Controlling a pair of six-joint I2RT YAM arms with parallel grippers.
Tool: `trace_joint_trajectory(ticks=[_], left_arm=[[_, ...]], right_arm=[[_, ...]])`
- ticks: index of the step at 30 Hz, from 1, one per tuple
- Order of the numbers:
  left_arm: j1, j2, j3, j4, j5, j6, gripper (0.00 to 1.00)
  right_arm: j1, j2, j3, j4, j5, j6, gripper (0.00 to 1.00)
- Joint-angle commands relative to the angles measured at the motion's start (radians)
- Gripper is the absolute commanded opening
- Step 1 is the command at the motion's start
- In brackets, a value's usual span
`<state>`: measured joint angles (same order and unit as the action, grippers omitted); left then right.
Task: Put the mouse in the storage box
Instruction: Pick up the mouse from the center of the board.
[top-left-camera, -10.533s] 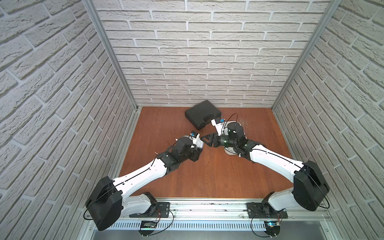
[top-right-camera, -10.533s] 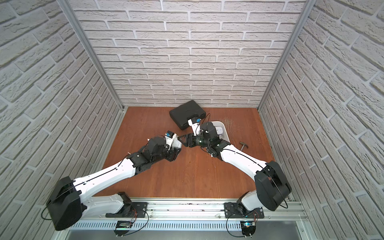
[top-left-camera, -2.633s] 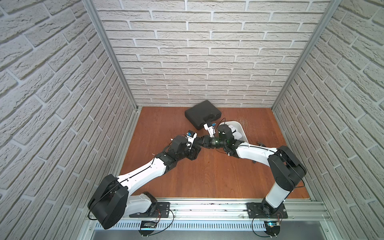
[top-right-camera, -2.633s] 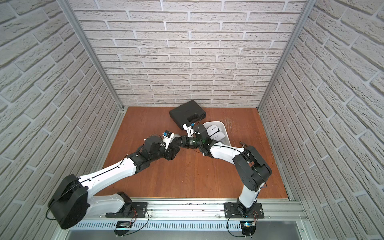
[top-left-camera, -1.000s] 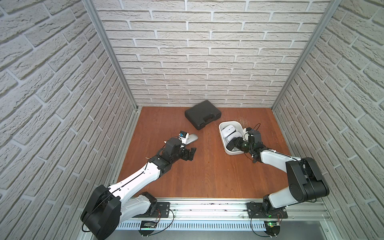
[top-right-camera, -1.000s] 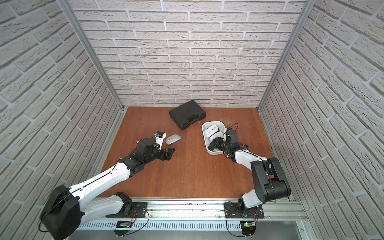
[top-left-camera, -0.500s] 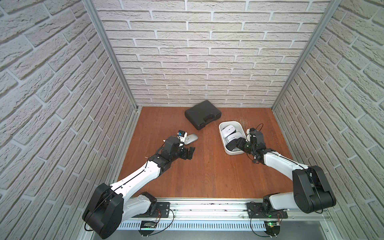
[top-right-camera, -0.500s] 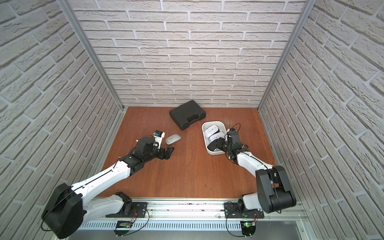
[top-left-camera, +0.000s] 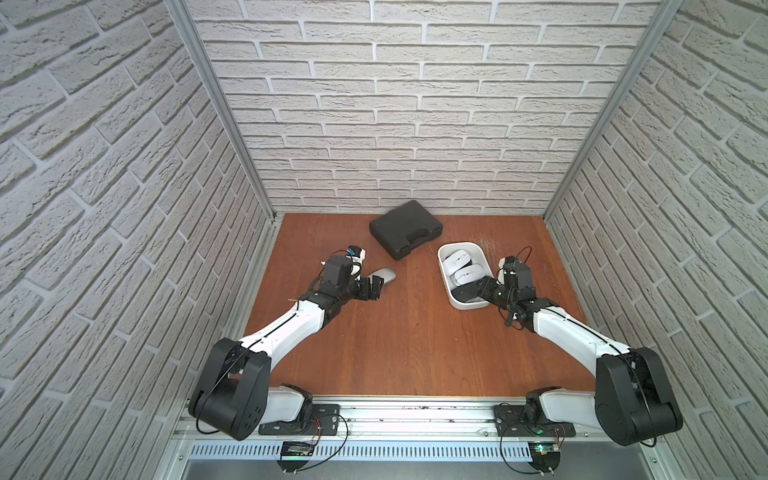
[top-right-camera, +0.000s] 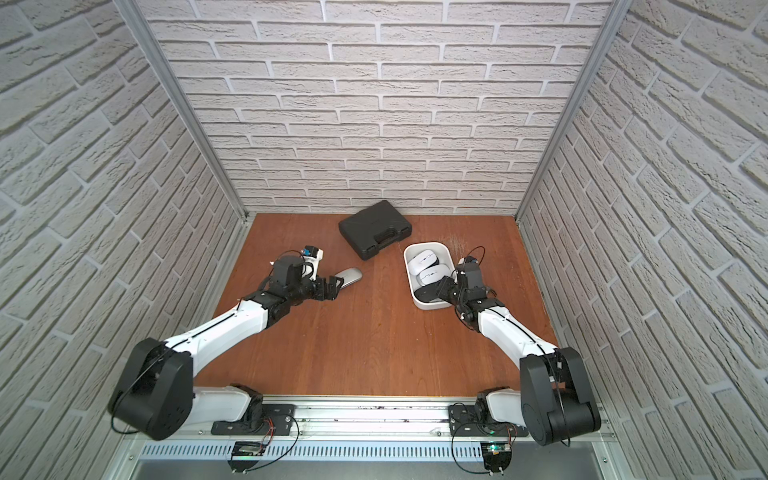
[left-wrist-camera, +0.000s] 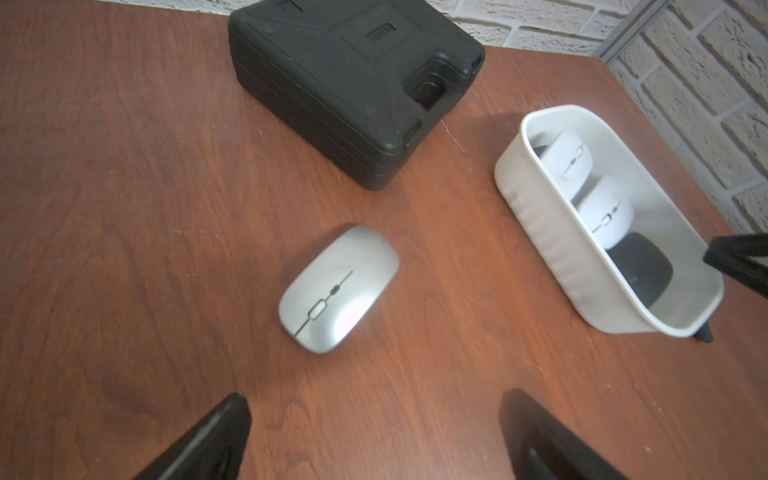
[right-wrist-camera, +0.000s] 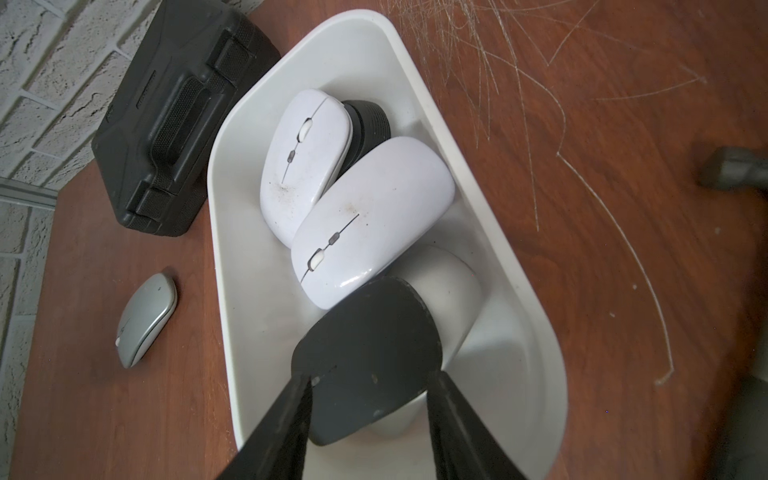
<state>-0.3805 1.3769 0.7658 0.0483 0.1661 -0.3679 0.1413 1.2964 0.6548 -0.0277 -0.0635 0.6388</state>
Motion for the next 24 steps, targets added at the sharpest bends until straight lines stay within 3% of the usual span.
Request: trace_joint_trajectory(ticks=[1,5,10,16,24], left_arm=[[0.05,0.103,0.071,0.049,0.067,0.001,0.98],[0.151,0.268,0.151,0.107,0.191,-0.082,0.97],[0.176,0.422,0.287,0.066,0.226,-0.05,0.97],[0.164,0.548,0.391,0.031,0.317,-0.052,0.94],[0.067,0.576,0.389,-0.065,0.268,0.014,0.91]], right_arm=[[0.004,-0.047,0.013,0.028,0.005,-0.022,0.58],[0.003,-0.067,0.013,0.017,0.018,-0.013,0.67],[0.004,-0.075,0.01,0.012,0.013,-0.016,0.68],[0.004,-0.084,0.009,0.013,0.016,-0.013,0.68],[0.003,-0.077,0.012,0.023,0.011,-0.01,0.68]])
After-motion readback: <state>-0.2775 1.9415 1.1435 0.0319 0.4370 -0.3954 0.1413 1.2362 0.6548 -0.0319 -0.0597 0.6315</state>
